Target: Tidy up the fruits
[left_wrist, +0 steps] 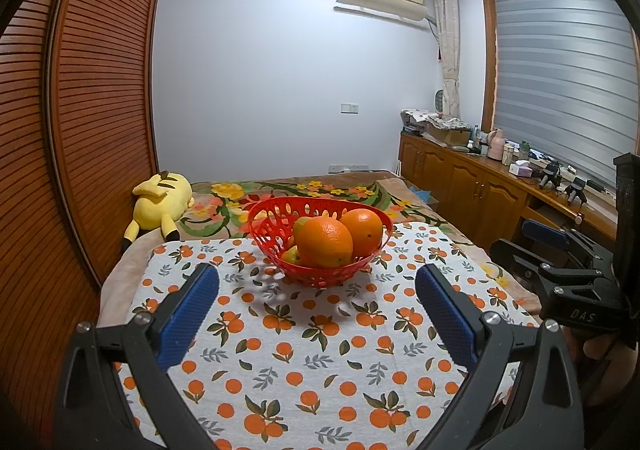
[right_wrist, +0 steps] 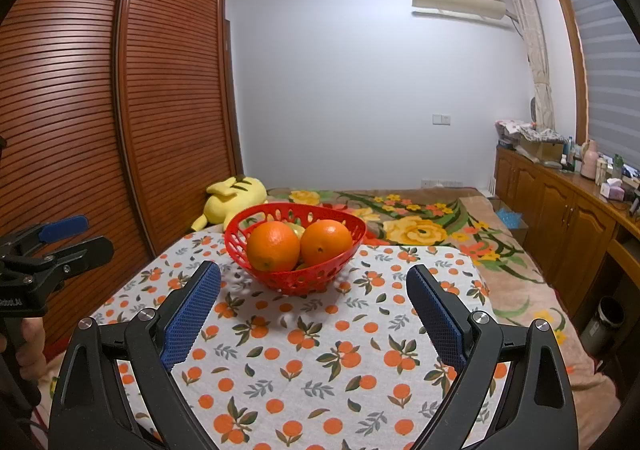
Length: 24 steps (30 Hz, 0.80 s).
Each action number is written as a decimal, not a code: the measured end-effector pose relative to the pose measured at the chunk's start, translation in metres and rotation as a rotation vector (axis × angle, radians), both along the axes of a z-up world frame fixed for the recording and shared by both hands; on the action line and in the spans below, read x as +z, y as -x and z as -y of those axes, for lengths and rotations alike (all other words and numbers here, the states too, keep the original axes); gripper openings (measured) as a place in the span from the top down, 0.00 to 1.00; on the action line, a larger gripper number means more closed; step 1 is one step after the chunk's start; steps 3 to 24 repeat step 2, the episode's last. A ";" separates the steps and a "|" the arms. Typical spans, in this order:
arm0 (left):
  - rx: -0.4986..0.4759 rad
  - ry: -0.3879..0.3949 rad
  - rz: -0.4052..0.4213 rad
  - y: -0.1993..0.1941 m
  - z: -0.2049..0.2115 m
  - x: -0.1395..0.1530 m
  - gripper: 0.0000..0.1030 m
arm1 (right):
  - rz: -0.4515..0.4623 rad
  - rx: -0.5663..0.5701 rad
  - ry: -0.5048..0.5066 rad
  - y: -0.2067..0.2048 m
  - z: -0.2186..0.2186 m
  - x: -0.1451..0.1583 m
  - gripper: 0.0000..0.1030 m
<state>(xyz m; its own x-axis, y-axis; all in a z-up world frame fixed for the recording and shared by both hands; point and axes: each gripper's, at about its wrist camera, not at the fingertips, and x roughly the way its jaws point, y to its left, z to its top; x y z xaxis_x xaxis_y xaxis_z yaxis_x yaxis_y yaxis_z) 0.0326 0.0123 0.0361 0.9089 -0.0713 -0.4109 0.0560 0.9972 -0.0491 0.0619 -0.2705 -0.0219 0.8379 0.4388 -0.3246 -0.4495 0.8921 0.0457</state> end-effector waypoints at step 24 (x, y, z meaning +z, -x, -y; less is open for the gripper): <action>0.001 -0.001 0.001 0.000 0.000 0.000 0.03 | -0.001 -0.002 0.001 0.000 0.000 0.000 0.07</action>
